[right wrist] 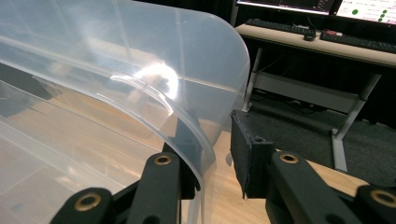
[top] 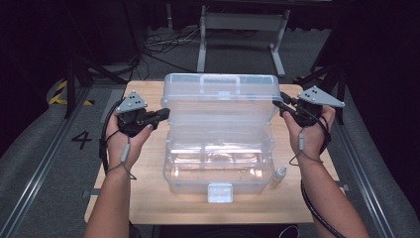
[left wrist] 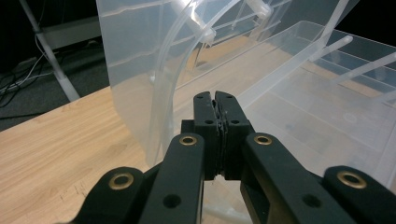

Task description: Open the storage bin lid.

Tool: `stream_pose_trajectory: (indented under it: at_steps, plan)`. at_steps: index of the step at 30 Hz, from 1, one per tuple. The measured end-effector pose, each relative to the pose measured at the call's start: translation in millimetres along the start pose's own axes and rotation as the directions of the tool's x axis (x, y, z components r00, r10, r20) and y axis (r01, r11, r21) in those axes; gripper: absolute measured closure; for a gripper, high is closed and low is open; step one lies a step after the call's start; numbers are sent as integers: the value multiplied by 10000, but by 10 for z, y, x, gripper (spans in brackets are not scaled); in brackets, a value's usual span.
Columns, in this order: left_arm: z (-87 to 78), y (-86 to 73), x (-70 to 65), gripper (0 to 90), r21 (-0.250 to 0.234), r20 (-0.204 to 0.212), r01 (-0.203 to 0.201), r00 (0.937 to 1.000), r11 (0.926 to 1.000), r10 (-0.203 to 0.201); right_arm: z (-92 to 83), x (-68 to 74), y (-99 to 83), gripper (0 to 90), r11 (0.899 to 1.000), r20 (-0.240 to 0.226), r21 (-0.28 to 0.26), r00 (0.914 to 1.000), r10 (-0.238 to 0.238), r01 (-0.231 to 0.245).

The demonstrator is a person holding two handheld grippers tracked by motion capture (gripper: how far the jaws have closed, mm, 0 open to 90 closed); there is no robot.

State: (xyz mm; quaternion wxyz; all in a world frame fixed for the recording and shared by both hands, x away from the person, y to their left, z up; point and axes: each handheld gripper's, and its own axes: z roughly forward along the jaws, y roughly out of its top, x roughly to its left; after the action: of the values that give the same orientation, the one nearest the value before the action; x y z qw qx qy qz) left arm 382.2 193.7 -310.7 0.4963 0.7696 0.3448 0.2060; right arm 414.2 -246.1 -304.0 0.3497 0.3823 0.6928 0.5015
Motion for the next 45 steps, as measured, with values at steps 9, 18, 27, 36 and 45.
stream_pose_trajectory:
  at_steps: [9,18,27,36,45]
  plan:
    - [-136,-134,118,842,457,-495,176,9987,9988,-153,51,-74,21,728,9999,-300,94,9994,143,-141]
    - [-189,-300,275,808,1043,-863,545,9952,9930,-455,117,-110,73,722,9998,-312,179,9995,-16,22]
    - [-181,-328,312,797,1079,-824,712,9946,9916,-624,188,-127,102,731,9998,-107,100,9998,-169,170]
    - [-134,-394,369,783,1300,-841,898,9933,9874,-792,284,-170,113,748,9998,15,64,9998,-175,175]
    - [-158,-491,415,785,1435,-987,1190,9895,9825,-1054,379,-221,136,751,9999,-45,104,10000,-21,22]
